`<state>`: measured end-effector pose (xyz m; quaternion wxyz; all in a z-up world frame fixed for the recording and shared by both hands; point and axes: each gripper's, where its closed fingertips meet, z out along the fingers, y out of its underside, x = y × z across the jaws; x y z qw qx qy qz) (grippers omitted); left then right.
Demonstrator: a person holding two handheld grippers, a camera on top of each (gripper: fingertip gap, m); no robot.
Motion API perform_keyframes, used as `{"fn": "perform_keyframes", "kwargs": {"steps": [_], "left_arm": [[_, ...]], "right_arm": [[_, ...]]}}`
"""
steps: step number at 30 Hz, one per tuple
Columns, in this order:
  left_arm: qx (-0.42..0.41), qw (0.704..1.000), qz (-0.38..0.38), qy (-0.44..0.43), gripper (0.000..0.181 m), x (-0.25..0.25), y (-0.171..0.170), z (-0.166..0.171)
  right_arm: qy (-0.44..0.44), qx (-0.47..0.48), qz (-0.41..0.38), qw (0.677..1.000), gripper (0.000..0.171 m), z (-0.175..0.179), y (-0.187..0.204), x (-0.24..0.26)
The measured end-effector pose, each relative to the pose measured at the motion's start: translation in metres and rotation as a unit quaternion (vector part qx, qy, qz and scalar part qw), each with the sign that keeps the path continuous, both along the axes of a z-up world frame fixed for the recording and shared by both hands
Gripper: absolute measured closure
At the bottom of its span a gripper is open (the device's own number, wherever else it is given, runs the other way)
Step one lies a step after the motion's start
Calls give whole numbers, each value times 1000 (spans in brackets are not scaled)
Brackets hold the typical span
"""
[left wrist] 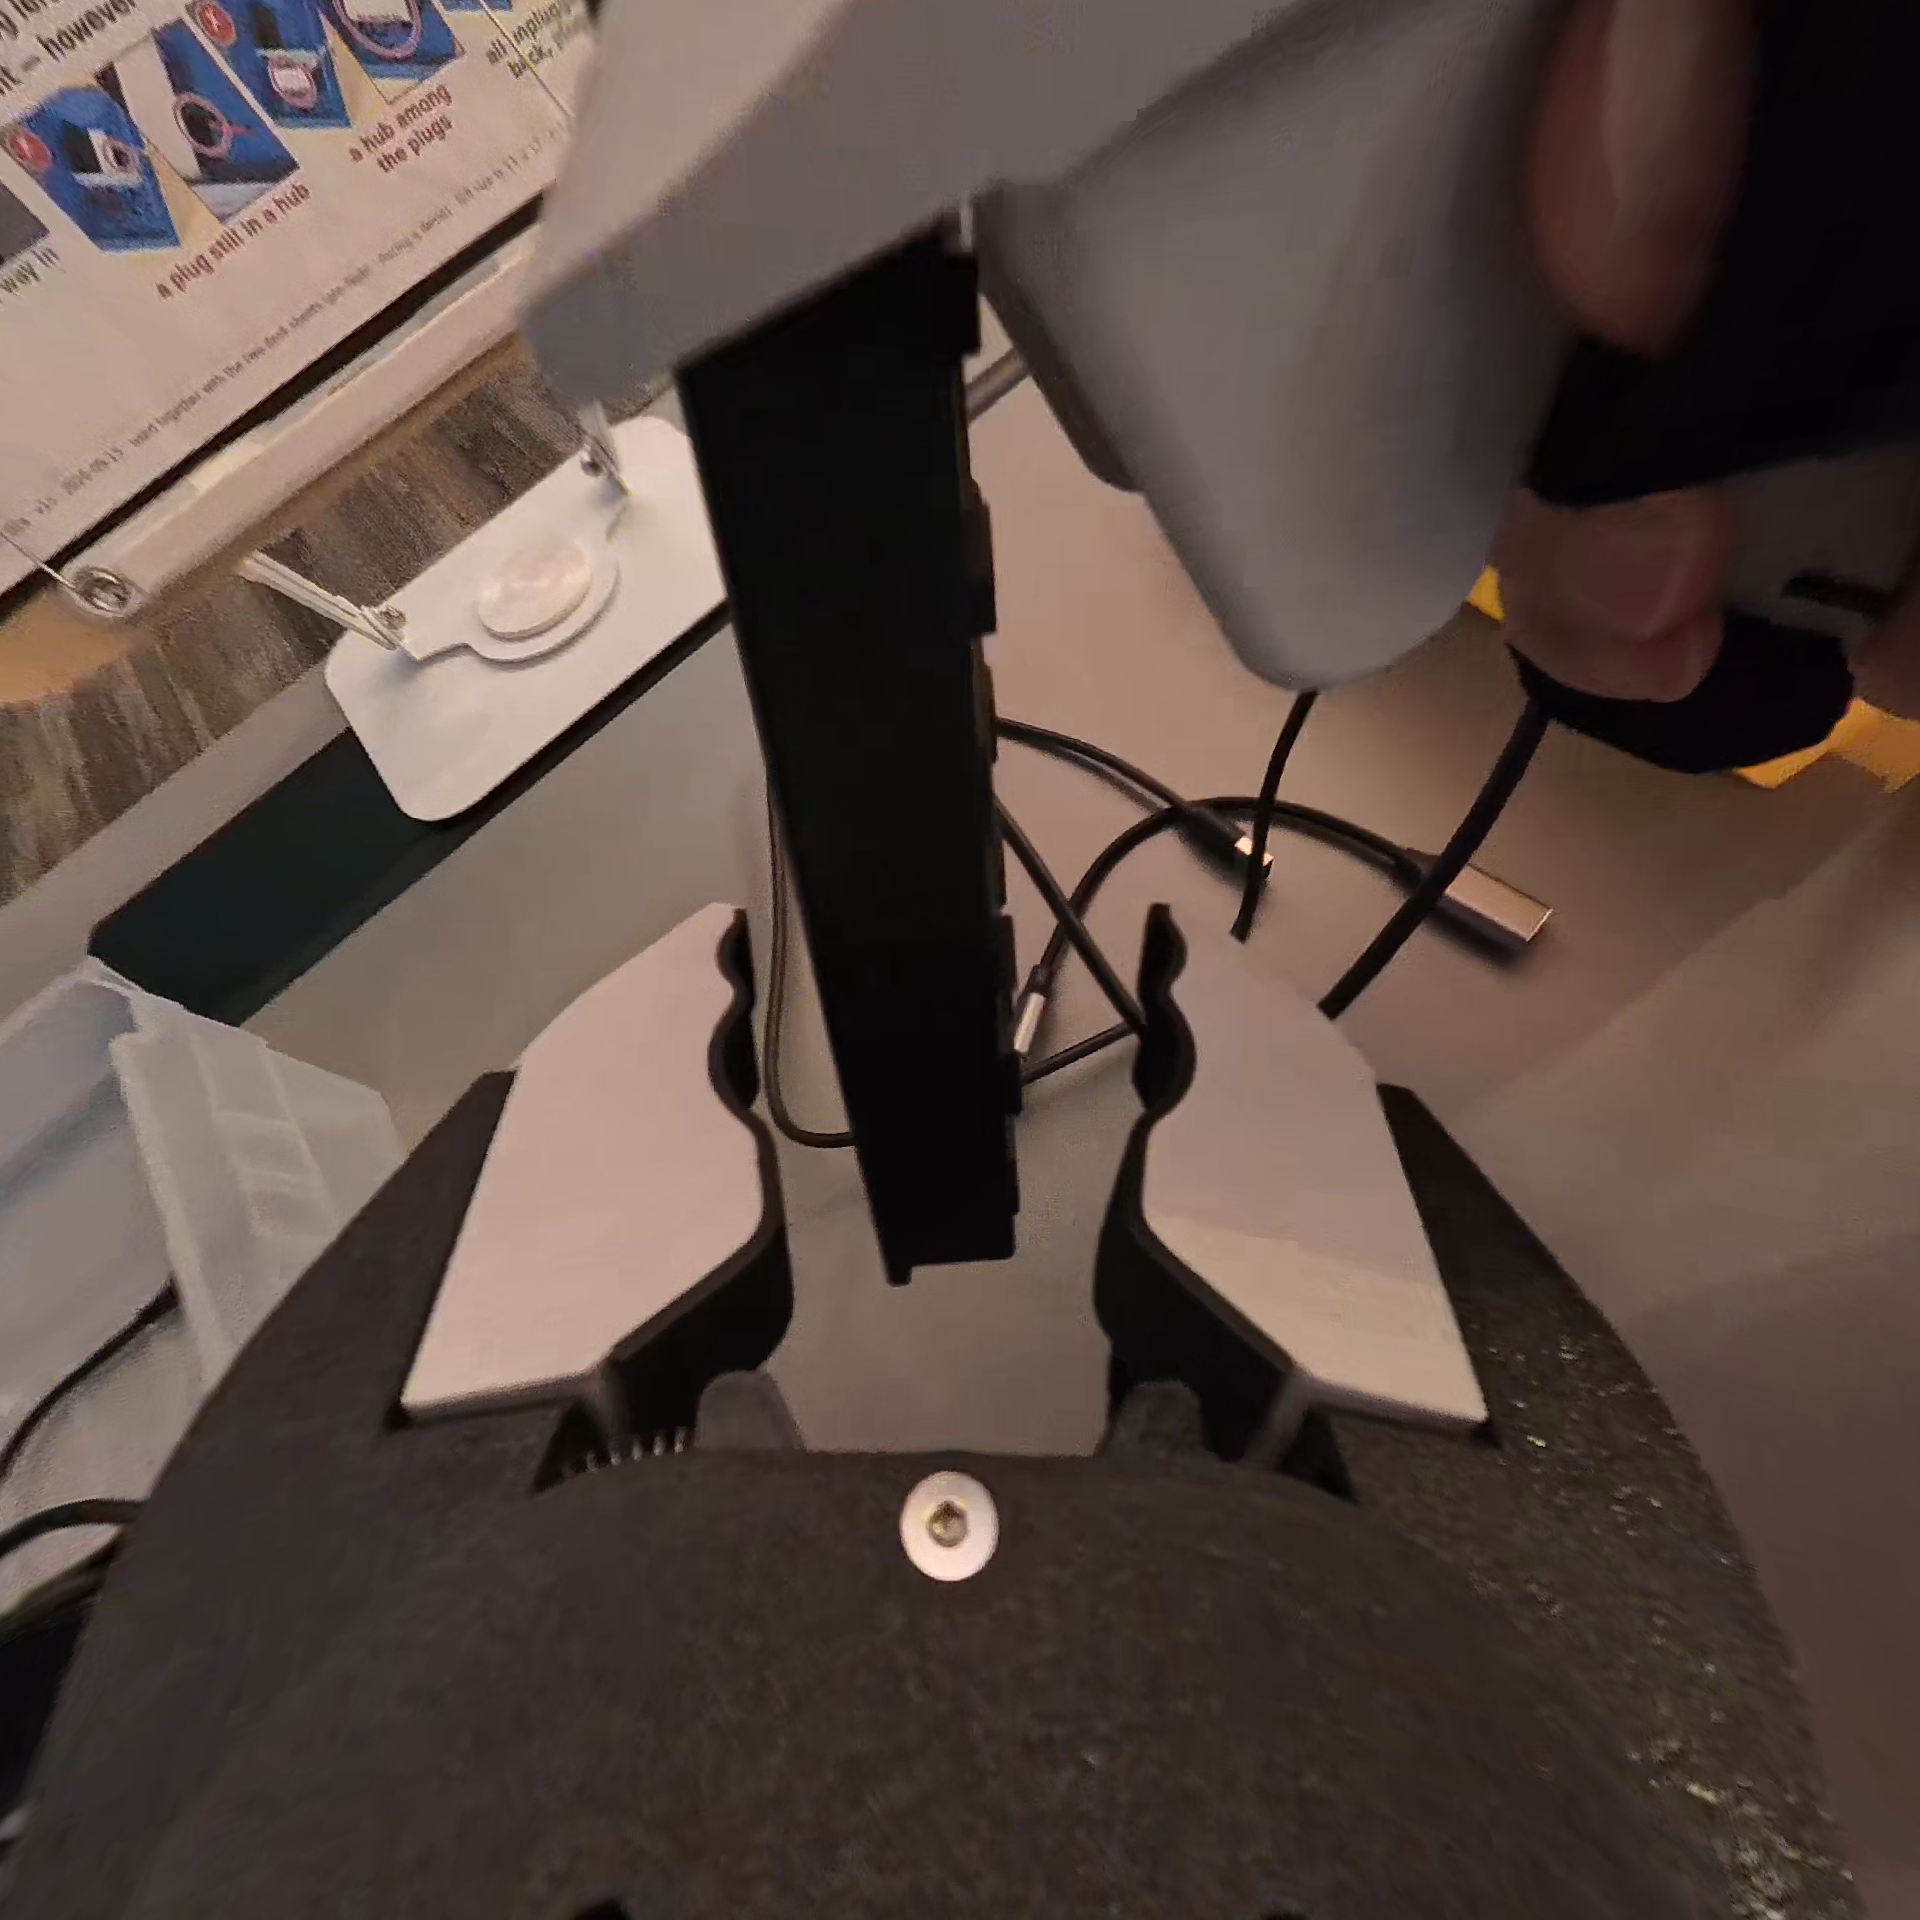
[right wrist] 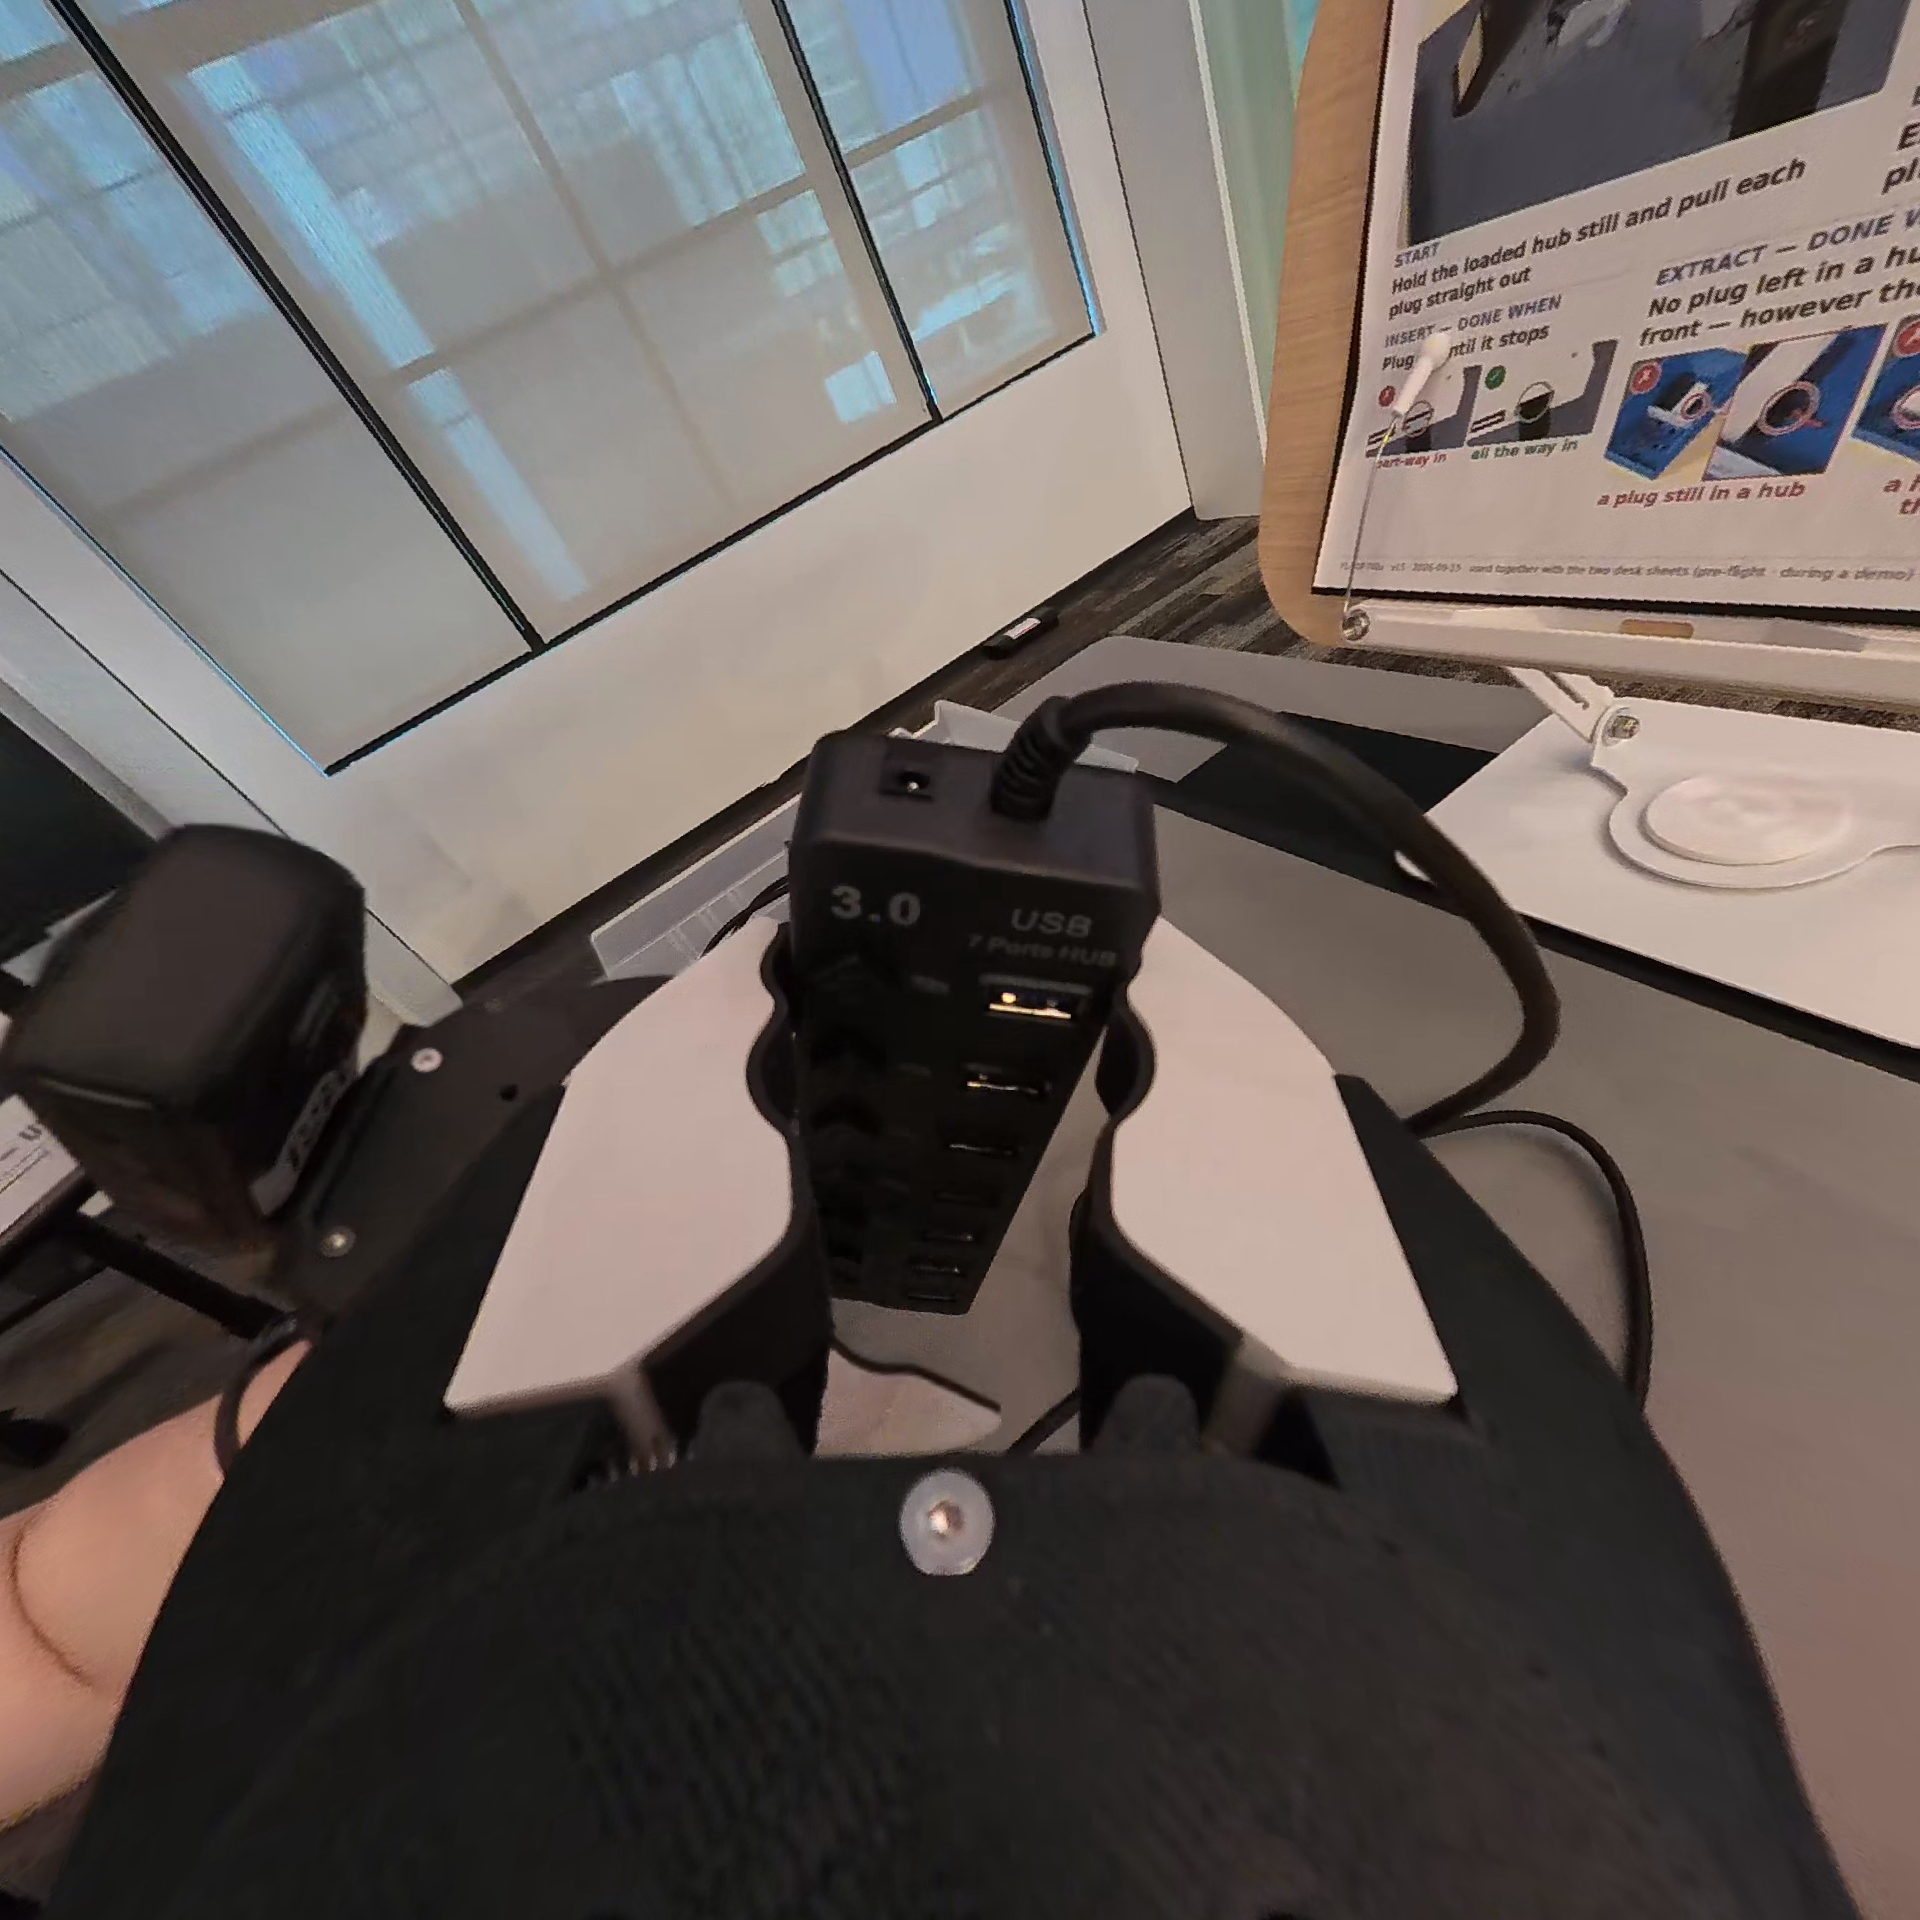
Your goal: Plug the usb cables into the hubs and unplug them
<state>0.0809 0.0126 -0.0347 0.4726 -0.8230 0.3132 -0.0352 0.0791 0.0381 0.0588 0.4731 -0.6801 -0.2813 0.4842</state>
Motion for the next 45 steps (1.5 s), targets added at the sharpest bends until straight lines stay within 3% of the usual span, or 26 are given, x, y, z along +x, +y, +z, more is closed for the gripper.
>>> {"fn": "perform_keyframes", "kwargs": {"steps": [4,10,15,20,26,29,31,38,45], "left_arm": [[4,1000,6,-12,110,2,5,-8],[34,998,4,-46,139,1,12,3],[25,1000,5,-12,134,-2,20,-4],[18,999,-7,-41,138,4,26,-1],[61,997,-10,-34,134,5,36,14],[66,996,-19,-53,136,9,39,19],[60,995,-32,-74,151,15,40,21],[82,995,-35,-54,153,20,47,25],[66,991,-59,-96,154,23,40,30]], "right_arm": [[3,-3,3,1000,115,0,-3,-2],[24,-9,16,1000,115,8,-8,-1],[2,18,9,1000,116,10,-8,1],[-6,37,-3,999,116,15,-6,5],[8,40,-28,999,116,23,4,20],[12,43,-40,998,116,27,8,27],[17,43,-45,998,116,28,10,30],[18,44,-50,998,115,31,15,36],[6,86,-36,996,115,40,5,34]]}}
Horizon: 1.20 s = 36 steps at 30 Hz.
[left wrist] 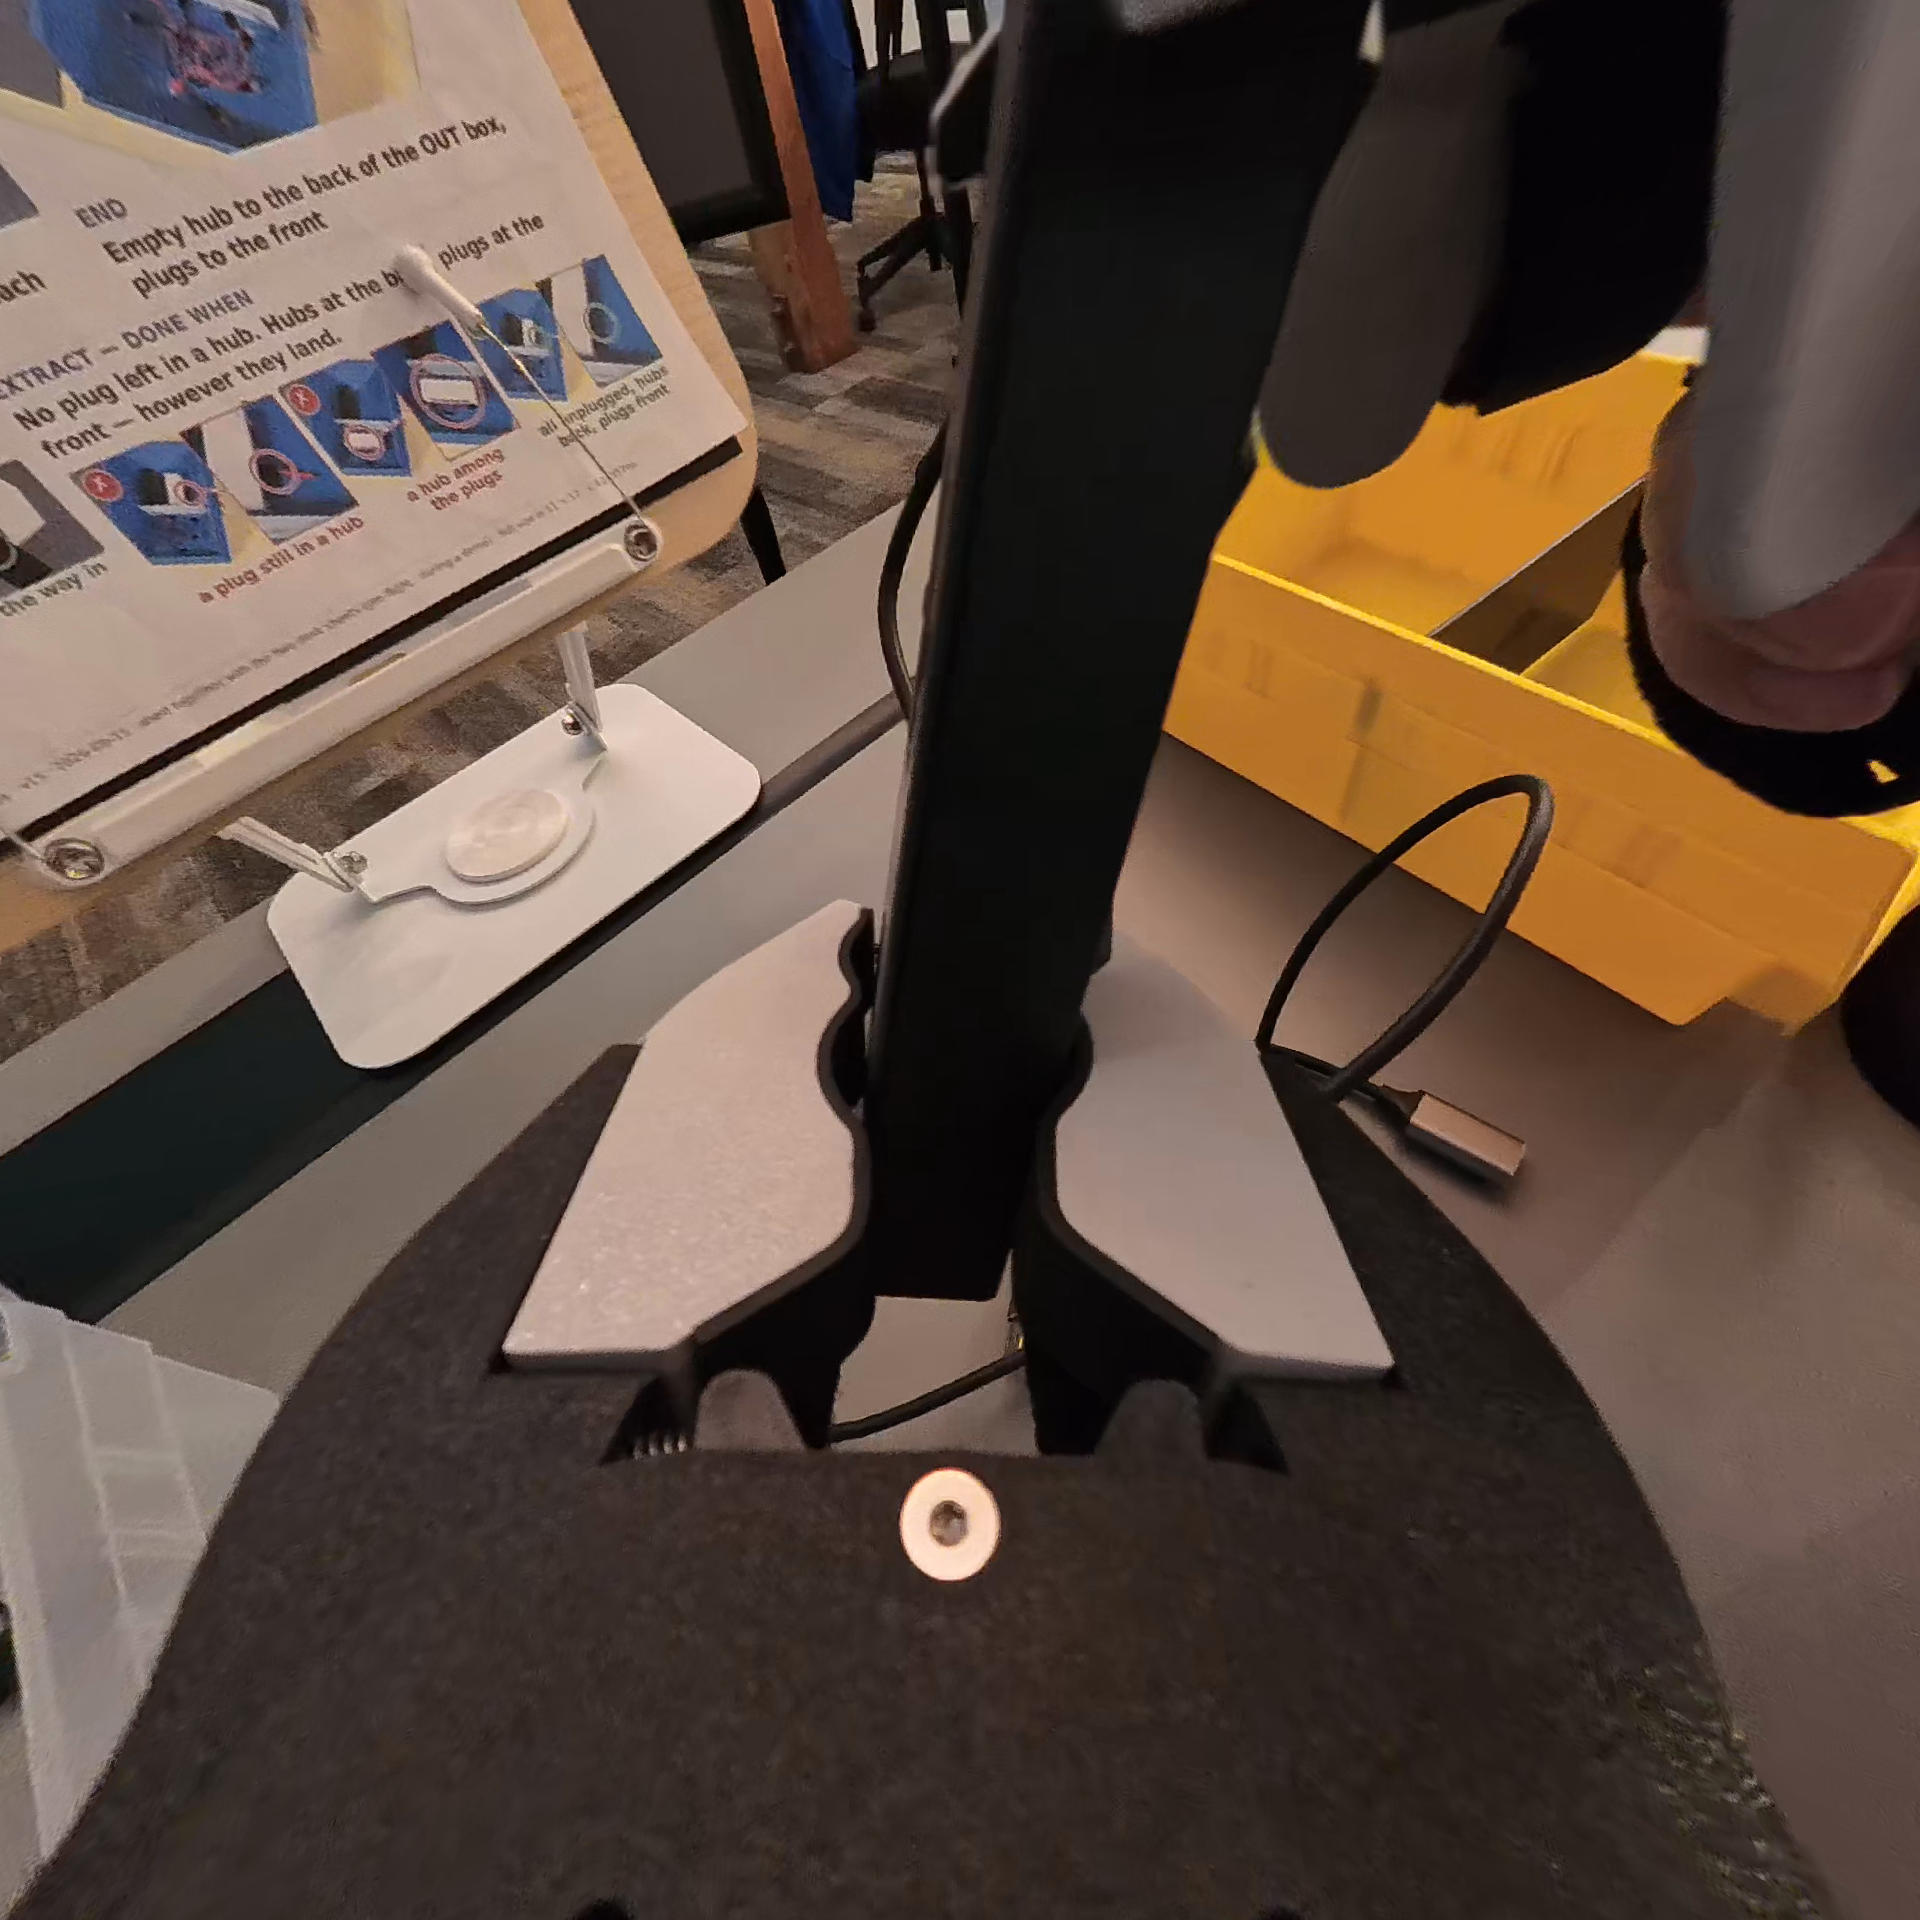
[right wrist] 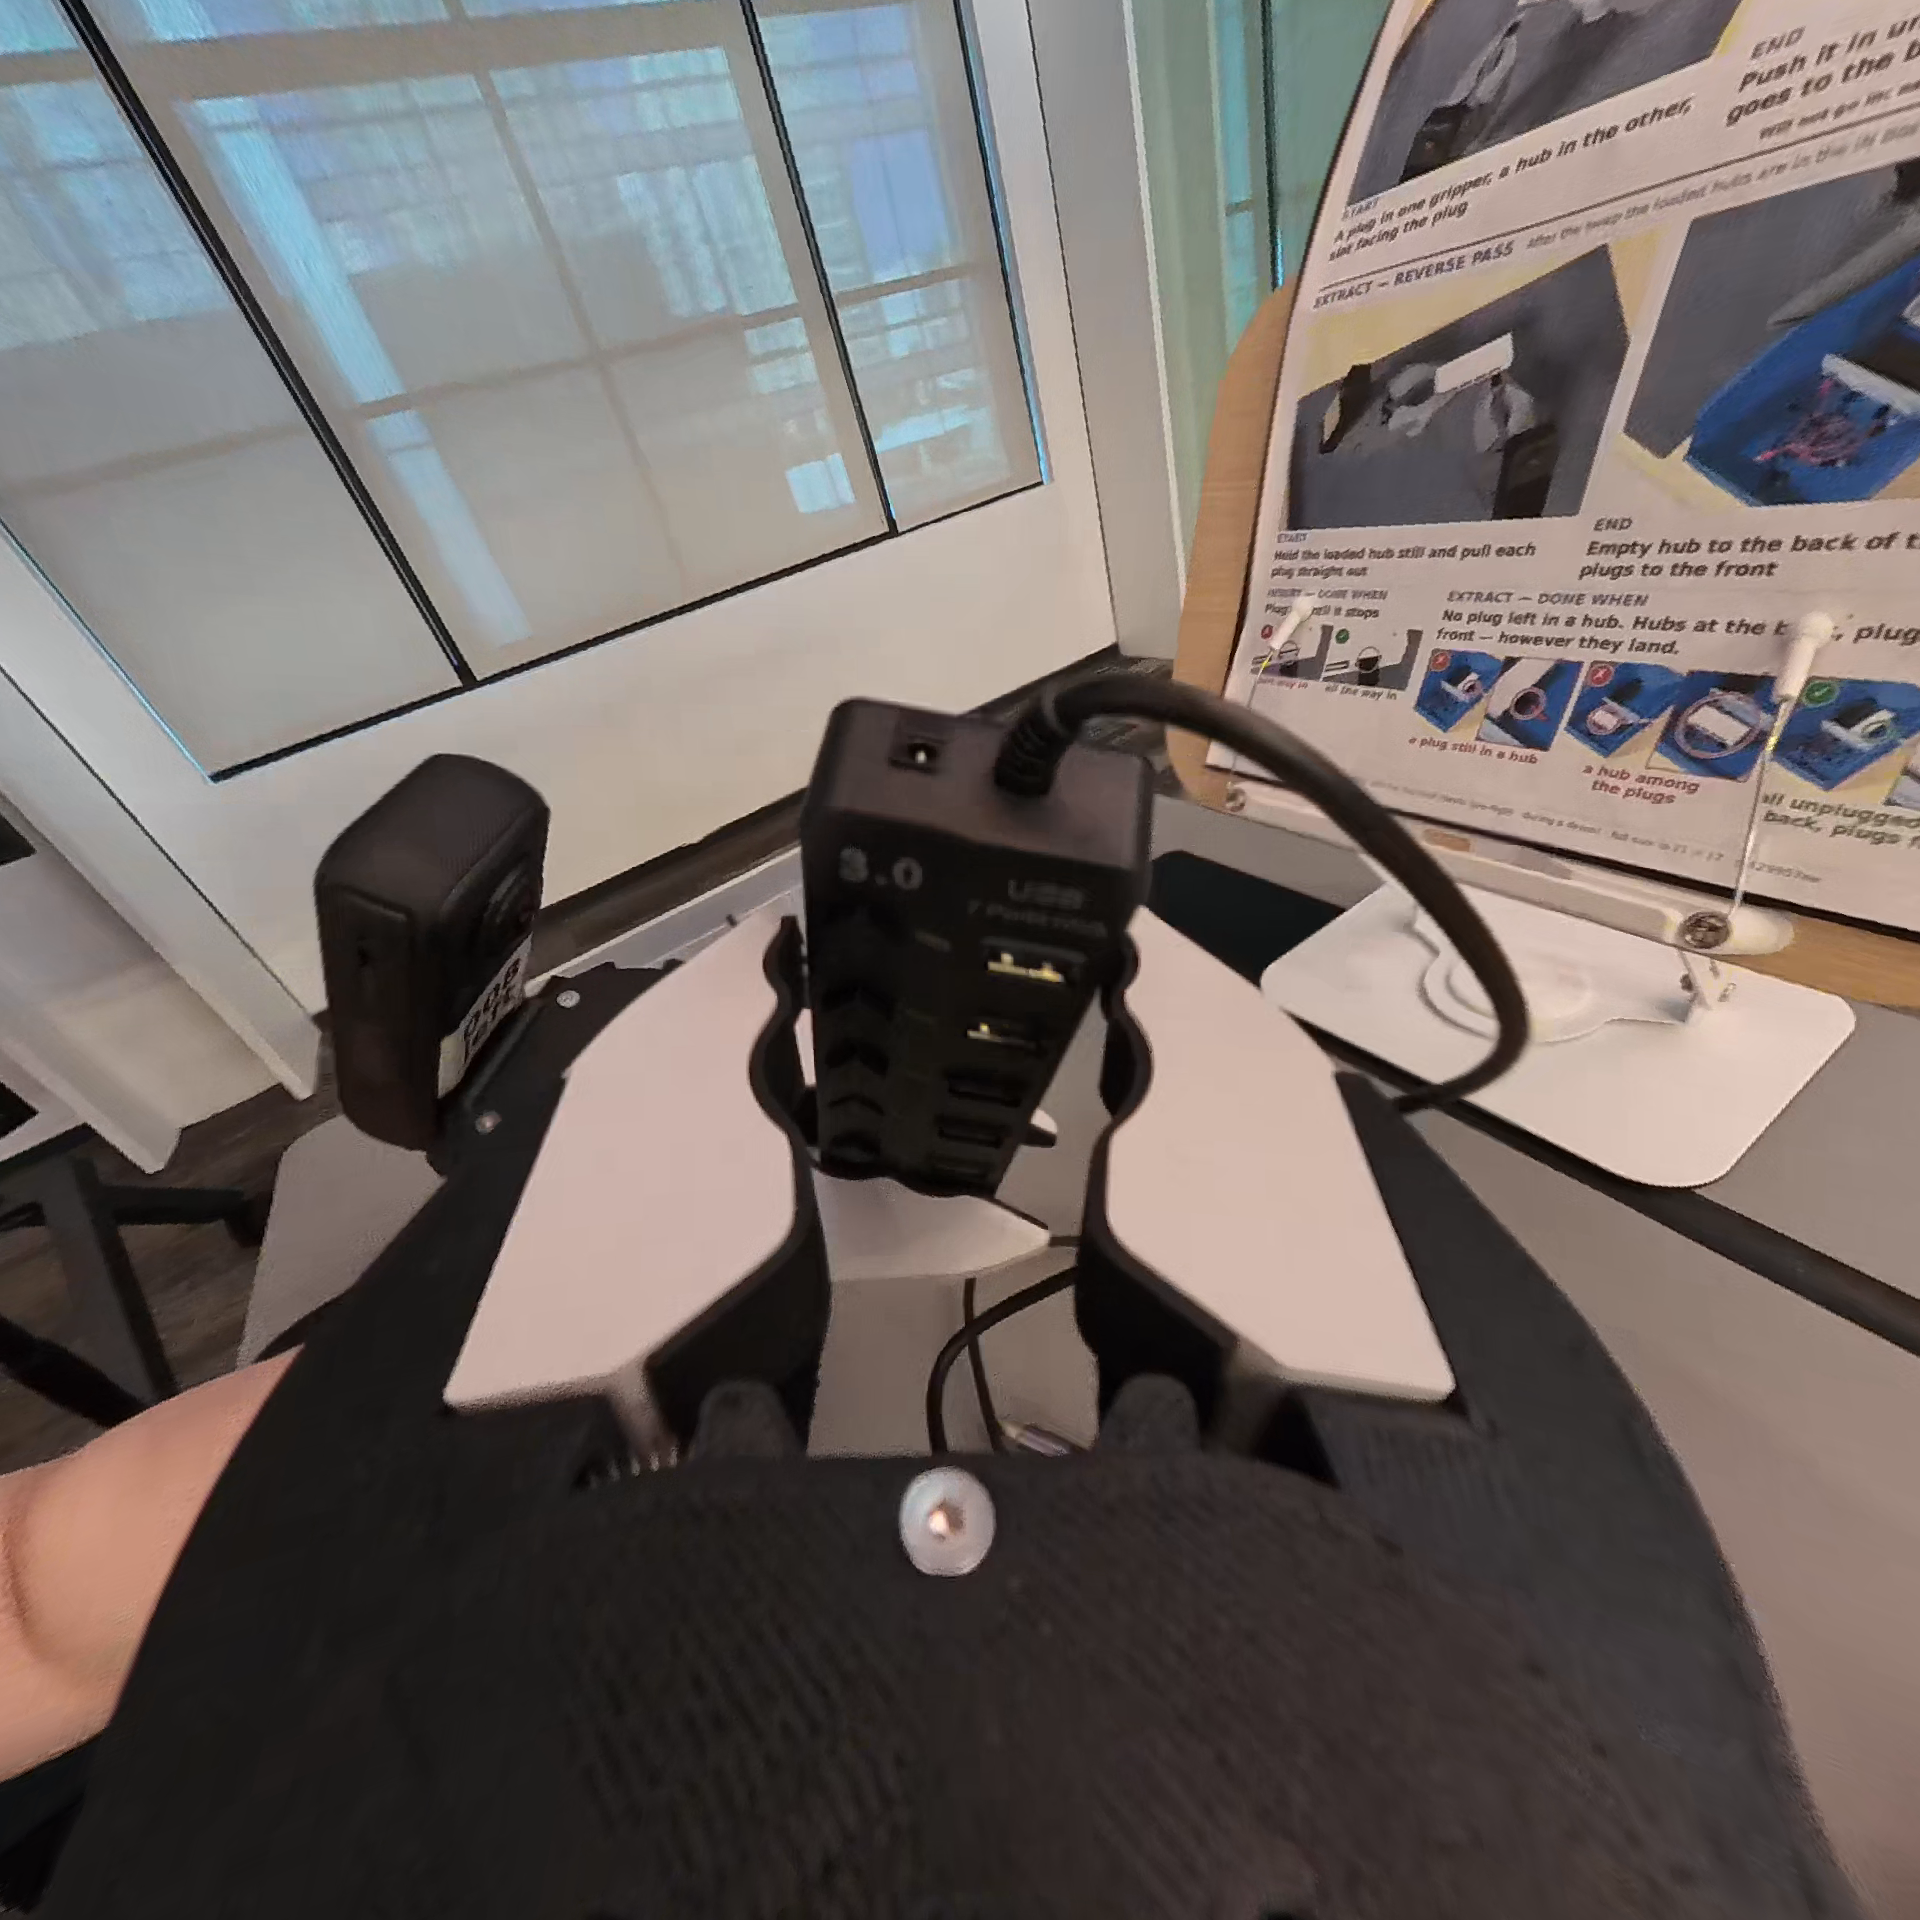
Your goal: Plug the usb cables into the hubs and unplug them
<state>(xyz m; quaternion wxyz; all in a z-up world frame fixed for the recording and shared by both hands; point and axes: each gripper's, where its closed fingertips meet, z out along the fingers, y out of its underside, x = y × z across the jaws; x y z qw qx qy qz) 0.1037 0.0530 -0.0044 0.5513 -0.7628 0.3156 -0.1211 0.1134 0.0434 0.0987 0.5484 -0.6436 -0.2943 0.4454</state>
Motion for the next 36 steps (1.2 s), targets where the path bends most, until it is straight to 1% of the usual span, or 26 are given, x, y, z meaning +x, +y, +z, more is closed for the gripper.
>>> {"fn": "perform_keyframes", "kwargs": {"steps": [3,6,8,10,12,13,14,15,16,17,18,19,21,23,25,27,29,31,32,34,36], "left_arm": [[-9,999,-6,-52,153,-6,0,9],[-17,993,-5,-115,154,-22,0,25],[-14,990,5,-137,153,-36,1,36],[-12,988,15,-152,153,-48,1,45],[-11,986,22,-165,153,-57,0,51],[-11,986,27,-167,153,-62,-1,54],[-8,985,34,-166,153,-67,0,56],[-3,986,40,-164,153,-72,0,58],[2,986,47,-160,153,-77,0,60],[8,986,56,-158,153,-83,1,62],[13,986,59,-158,153,-88,0,65],[14,986,59,-158,153,-93,-1,67],[15,986,62,-157,153,-102,-4,71],[22,985,69,-156,153,-113,-6,77],[16,985,68,-158,153,-123,-10,82],[18,984,62,-165,153,-131,-17,90],[38,983,53,-172,153,-138,-25,102],[38,983,14,-179,153,-137,-36,109],[32,983,1,-181,153,-138,-41,111],[35,983,-6,-179,153,-142,-46,114],[41,983,-18,-180,153,-143,-50,117]], "right_arm": [[-2,31,-6,999,115,9,-5,4],[-20,110,-1,994,116,26,-19,8],[-49,167,0,985,116,34,-32,8],[-89,189,9,978,117,33,-44,7],[-125,181,61,974,124,23,-64,2],[-147,174,110,968,130,15,-79,-3],[-174,170,166,956,140,4,-96,-6],[-202,172,210,941,144,-8,-110,-7],[-234,184,239,924,145,-19,-119,-6],[-259,207,263,906,151,-28,-126,-3],[-267,234,277,893,159,-31,-130,2],[-257,256,288,886,167,-28,-133,7],[-199,258,305,895,169,-10,-135,21],[-125,250,290,915,169,16,-124,41],[-49,236,247,938,169,35,-99,67],[-2,163,156,974,168,40,-53,91],[13,70,91,993,168,27,-14,105],[14,14,73,997,168,12,5,102],[-1,-3,67,998,168,1,11,94],[-59,-30,47,997,169,-26,23,74],[-134,-65,54,987,169,-60,24,50]]}}
